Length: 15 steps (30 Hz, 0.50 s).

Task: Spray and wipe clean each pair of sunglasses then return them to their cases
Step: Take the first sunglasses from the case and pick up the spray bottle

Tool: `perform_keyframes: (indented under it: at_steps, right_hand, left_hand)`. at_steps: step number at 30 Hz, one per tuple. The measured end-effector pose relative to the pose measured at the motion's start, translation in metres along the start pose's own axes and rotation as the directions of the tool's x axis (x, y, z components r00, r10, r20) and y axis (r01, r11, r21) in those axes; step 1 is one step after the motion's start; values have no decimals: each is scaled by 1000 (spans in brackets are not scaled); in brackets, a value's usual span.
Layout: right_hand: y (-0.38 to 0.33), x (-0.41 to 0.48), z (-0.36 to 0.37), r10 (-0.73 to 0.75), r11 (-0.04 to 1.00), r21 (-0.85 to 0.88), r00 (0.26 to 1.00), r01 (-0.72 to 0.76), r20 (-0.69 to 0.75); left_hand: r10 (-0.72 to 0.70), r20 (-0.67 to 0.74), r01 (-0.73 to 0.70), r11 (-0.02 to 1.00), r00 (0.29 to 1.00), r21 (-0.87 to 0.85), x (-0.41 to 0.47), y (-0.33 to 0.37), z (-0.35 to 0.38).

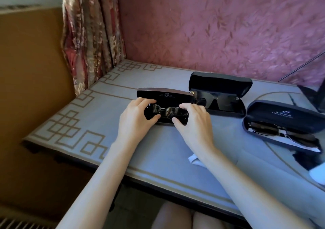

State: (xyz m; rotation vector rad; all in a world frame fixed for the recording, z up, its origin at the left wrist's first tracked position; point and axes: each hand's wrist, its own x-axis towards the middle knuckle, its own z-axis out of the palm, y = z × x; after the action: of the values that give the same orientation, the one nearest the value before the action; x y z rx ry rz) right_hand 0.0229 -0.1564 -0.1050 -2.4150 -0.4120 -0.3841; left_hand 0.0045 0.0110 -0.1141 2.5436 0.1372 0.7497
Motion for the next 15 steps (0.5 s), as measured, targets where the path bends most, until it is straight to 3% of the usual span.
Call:
perform_keyframes:
  at_steps: [5,10,15]
  right_hand:
    - [0,3,-2,-4,1000,13,1000,4,-18]
    - [-4,-3,-13,-65,992,100,989,79,-132]
    - [-4,-11,-41,-58,916,391,995,87,-84]
  left_hand:
    - [69,-112,-66,997,991,30,-2,1,-4]
    - [137,-239,-144,990,961,-10,-11,10,-20]
    - [139,-196,-182,958,971,-222,-18,22,-43]
